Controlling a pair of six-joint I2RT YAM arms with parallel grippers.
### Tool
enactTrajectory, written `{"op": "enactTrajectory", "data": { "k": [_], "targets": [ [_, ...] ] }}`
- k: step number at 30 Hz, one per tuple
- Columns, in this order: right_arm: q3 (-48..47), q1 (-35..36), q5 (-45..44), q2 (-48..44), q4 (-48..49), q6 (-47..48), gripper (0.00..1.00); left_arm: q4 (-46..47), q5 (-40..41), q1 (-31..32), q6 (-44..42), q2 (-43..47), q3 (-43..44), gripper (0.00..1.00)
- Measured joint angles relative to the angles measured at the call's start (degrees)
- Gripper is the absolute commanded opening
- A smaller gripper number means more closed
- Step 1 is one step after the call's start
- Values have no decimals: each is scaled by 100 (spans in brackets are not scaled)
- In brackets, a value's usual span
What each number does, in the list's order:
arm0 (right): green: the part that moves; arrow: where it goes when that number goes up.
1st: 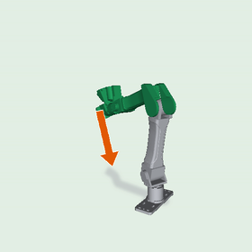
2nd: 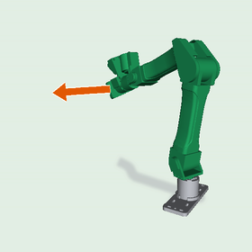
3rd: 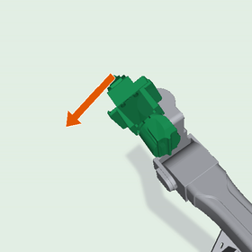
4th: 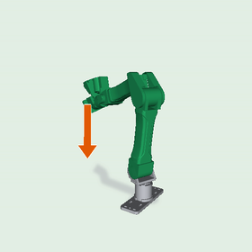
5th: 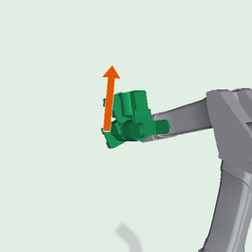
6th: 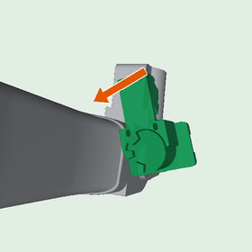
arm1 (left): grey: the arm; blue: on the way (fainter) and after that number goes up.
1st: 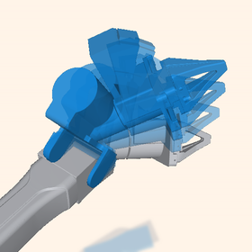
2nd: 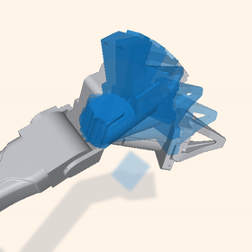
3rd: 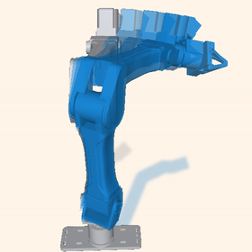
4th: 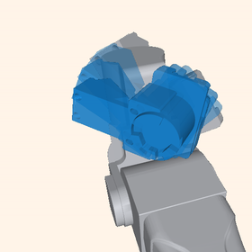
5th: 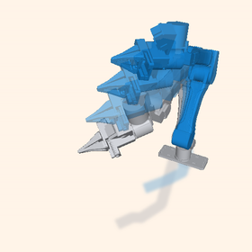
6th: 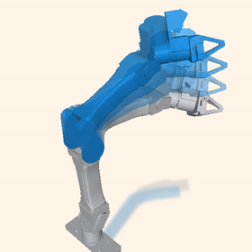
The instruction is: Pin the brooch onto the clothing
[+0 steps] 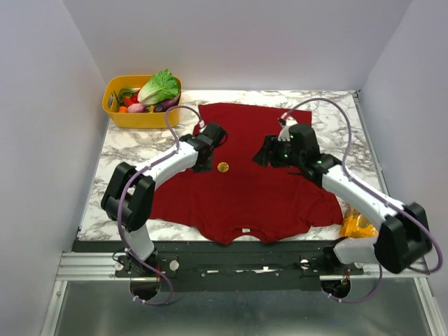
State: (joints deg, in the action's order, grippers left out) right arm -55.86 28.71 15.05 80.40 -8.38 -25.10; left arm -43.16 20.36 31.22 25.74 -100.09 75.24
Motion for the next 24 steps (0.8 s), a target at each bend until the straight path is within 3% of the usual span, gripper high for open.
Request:
{"op": "enactTrajectory", "data": {
  "k": [2,3,6,12,15,24],
  "targets": [
    [295,-57,-507,-599,-197,-107,45,350,-291,282,0,46,-280,1],
    [411,-85,-798,-874,-352,-188,17,476,-437,374,0,83,-404,3],
    [527,-149,-1513,-1355,-960,-461,1,1095,-1104,531,44,302,-920,4],
    [693,-334,-2439,-1355,-2216,-1318,0,2319,-2317,658,264,697,-1716,9],
    [955,-535,-2594,-1338,-2710,-1687,0,2647,-2546,876,286,798,-1799,21],
    [1047,-1523,-2900,-778,-4092,-2813,0,3012,-2970,1073,214,1554,-2022,34]
  ]
}}
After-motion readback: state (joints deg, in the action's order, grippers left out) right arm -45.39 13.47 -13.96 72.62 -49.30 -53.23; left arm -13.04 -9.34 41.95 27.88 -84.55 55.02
